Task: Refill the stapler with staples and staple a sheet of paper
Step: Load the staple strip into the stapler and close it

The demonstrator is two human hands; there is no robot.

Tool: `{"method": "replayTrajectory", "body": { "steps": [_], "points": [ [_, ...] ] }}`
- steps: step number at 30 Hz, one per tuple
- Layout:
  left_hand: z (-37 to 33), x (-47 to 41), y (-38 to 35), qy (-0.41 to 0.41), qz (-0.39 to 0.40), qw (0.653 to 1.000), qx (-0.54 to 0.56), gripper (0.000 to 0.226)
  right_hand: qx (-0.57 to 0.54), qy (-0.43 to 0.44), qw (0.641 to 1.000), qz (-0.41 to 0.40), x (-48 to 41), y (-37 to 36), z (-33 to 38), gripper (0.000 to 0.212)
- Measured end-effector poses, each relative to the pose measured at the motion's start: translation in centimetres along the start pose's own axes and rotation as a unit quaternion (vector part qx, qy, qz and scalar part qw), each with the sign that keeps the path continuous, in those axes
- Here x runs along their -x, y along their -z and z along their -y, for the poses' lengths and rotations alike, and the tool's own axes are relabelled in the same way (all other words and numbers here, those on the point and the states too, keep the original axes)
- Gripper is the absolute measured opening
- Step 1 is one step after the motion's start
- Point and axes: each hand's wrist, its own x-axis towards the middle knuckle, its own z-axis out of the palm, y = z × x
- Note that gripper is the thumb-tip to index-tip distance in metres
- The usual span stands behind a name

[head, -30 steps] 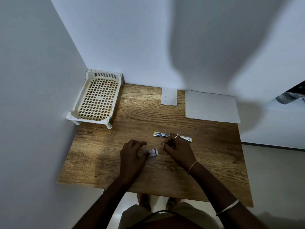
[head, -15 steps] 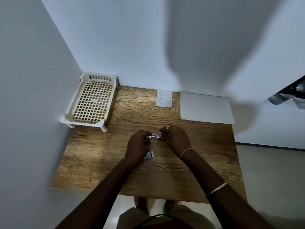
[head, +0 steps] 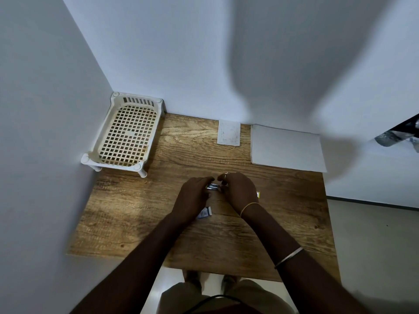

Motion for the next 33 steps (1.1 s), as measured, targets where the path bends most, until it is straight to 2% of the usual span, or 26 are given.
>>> {"method": "replayTrajectory", "body": {
  "steps": [18, 27, 33],
  "points": [
    [-0.12, -0.32, -0.35, -0.002, -0.016, 1.0, 0.009, 0.05, 0.018, 0.003, 0.999, 0.029, -0.48, -0.3, -0.25, 0.033],
    [0.02, -0.35, -0.31, -0.006, -0.011, 1.0, 0.001, 0.05, 0.026, 0.014, 0.999, 0.015, -0.35, -0.48, -0.44, 0.036],
    [0.11, -0.46, -0.39, 0.004, -0.003, 1.0, -0.01, 0.051, 0.057, 0.033, 0.998, 0.015, 0.08, -0.45, -0.74, 0.015]
  ]
}}
